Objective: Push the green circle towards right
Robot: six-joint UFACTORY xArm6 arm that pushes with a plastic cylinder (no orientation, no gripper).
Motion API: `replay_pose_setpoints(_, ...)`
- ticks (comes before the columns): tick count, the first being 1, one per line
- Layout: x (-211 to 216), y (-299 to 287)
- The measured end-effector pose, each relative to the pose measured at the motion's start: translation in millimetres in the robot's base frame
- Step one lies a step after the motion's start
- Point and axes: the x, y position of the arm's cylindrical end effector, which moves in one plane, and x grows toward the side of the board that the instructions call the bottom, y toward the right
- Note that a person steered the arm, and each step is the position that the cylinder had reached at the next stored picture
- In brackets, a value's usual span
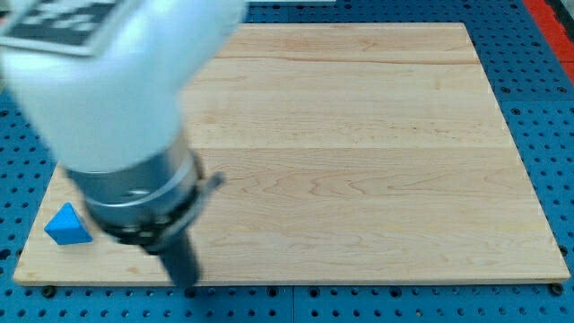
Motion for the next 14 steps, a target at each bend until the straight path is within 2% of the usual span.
replay_pose_setpoints(2,-0.3,-167.1)
replay_pose_setpoints(5,-10.3,-173.7)
replay_pose_setpoints(6,-36.3,-172.3)
replay_pose_setpoints(10,-93.4,-173.7)
replay_pose_setpoints(12,-163.8,-170.0)
replay_pose_setpoints(14,-174.8,-168.6)
